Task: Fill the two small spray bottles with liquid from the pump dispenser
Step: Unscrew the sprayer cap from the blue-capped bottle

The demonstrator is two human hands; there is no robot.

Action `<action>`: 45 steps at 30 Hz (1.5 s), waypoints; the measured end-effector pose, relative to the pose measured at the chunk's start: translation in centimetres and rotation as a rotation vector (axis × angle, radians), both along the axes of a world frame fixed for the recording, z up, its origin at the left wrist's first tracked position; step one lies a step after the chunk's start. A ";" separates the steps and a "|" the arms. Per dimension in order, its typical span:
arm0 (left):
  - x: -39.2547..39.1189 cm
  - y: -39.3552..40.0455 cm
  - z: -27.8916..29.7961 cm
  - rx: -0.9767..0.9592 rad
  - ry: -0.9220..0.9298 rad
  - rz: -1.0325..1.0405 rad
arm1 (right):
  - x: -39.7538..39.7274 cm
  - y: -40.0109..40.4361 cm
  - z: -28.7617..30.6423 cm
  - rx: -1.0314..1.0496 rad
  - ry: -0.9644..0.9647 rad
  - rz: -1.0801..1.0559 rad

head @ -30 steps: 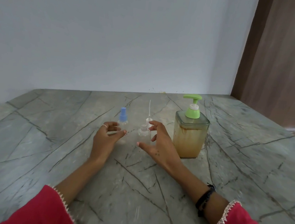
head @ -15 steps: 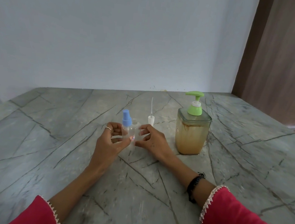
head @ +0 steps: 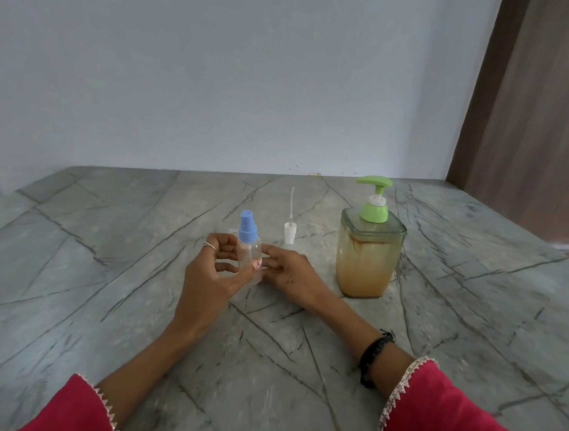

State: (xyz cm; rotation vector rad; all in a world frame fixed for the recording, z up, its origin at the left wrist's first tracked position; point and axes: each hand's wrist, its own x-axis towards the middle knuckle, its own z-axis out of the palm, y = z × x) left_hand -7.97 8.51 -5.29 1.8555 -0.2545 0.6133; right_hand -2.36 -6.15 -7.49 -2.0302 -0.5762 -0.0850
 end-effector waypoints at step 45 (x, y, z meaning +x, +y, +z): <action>1.4 -5.3 -1.3 0.207 0.135 -0.069 | -3.4 -2.4 2.3 0.331 -0.211 -0.224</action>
